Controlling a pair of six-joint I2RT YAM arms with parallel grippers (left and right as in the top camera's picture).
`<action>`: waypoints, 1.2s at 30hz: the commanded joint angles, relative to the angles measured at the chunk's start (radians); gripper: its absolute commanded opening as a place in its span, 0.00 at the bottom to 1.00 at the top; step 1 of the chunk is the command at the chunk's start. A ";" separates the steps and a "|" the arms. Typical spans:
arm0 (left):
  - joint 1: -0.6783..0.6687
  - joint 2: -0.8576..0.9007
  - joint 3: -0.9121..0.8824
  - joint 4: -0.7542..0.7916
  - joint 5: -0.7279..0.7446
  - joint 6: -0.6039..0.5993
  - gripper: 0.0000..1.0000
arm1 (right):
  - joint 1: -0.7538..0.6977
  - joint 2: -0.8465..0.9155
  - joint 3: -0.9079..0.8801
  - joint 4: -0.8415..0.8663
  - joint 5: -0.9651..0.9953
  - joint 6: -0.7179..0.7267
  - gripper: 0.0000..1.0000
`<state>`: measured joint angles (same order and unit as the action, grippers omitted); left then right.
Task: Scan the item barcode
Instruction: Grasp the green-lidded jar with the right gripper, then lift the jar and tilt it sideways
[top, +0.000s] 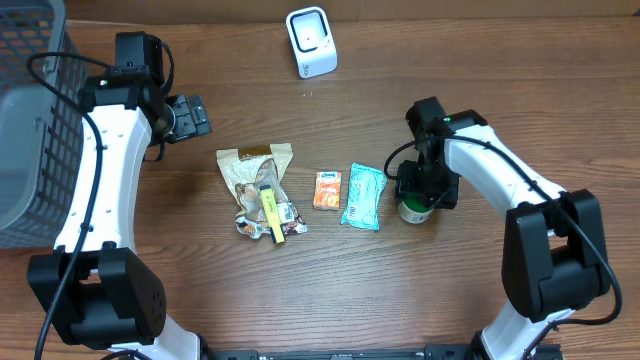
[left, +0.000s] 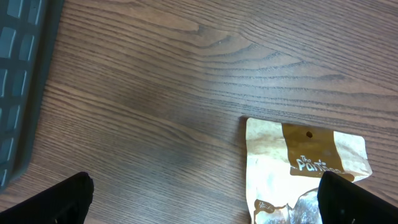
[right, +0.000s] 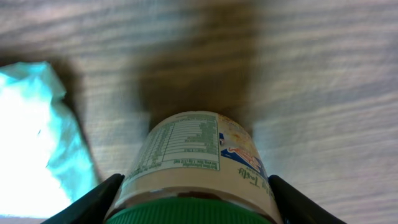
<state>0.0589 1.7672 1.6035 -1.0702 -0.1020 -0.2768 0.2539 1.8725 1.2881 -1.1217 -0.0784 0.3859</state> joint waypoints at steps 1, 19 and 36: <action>-0.007 -0.015 0.015 0.001 -0.005 0.023 1.00 | -0.020 -0.032 0.053 -0.022 -0.163 0.003 0.52; -0.007 -0.015 0.015 0.001 -0.005 0.023 1.00 | -0.021 -0.032 0.053 -0.374 -0.706 0.004 0.60; -0.007 -0.015 0.015 0.001 -0.005 0.023 1.00 | -0.021 -0.032 0.053 -0.523 -0.845 0.004 0.62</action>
<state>0.0589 1.7672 1.6035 -1.0702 -0.1020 -0.2768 0.2352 1.8721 1.3132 -1.6386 -0.8696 0.3889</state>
